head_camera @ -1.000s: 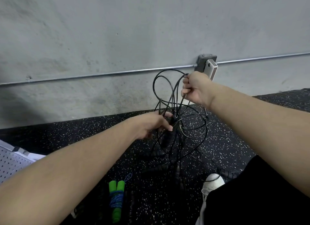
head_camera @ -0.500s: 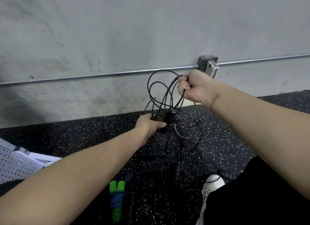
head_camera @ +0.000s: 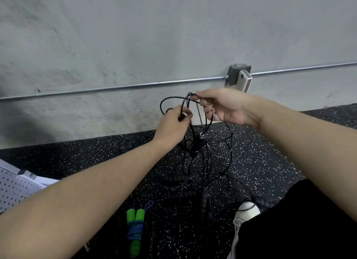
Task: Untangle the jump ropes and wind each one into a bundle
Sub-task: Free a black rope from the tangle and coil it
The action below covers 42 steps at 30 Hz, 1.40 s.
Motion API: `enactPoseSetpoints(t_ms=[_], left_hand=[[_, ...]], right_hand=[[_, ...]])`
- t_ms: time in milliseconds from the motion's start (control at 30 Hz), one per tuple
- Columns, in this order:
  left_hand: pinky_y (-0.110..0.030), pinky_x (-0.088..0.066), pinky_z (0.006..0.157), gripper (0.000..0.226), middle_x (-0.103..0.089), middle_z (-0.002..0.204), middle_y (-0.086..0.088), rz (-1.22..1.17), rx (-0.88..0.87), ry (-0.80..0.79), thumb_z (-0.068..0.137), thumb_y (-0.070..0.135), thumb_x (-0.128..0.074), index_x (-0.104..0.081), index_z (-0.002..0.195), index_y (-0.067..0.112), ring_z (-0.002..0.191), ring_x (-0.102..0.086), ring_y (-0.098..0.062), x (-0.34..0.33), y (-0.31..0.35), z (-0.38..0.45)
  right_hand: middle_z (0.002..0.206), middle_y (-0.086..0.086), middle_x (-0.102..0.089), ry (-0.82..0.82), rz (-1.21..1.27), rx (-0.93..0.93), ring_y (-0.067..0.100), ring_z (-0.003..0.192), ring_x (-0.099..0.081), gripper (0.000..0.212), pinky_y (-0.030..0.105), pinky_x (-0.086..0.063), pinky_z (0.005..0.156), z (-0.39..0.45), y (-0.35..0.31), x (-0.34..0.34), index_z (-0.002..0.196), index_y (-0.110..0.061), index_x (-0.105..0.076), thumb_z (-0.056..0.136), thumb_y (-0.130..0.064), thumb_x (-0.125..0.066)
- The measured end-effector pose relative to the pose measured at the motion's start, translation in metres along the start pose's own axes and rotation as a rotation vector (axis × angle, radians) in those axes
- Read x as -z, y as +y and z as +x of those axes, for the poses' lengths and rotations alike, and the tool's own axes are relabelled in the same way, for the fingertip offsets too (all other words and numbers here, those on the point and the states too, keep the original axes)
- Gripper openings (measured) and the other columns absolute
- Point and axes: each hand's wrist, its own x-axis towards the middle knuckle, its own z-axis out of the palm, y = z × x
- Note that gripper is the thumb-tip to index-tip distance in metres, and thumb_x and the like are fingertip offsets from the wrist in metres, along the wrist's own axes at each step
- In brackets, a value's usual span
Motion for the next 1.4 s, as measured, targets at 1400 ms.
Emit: enactPoseSetpoints(t_ms=[1400], left_hand=[[-0.034, -0.053, 0.054, 0.03, -0.045, 0.083, -0.008, -0.162, 0.347, -0.149, 0.109, 0.034, -0.033, -0.059, 0.098, 0.024, 0.06, -0.039, -0.016, 0.023, -0.02, 0.006]], right_hand=[[0.054, -0.013, -0.044, 0.328, -0.463, 0.48, 0.009, 0.051, -0.03, 0.022, 0.024, -0.023, 0.048, -0.015, -0.013, 0.013, 0.09, -0.024, -0.076, 0.099, -0.032, -0.058]])
